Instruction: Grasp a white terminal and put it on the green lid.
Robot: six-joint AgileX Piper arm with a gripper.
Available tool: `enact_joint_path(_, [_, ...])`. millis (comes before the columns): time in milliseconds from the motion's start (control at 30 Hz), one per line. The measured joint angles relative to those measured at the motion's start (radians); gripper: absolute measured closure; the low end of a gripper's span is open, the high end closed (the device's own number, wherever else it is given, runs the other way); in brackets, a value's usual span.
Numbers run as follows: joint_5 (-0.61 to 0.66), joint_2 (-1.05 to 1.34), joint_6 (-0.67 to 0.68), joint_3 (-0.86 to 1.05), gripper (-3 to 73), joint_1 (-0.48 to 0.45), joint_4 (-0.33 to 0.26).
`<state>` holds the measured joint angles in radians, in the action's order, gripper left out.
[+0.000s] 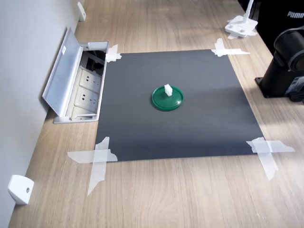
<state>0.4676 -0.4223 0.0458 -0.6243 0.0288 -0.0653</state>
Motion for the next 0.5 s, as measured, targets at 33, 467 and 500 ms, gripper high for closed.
enact_joint_path(33, [0.000, 0.039, -0.007, 0.029, 70.2, 0.000, 0.000])
enact_joint_path(467, [0.000, 0.423, -0.019, 0.350, 70.2, -0.096, -0.001])
enact_joint_path(500, [0.000, 0.432, -0.019, 0.369, 70.2, -0.117, -0.002])
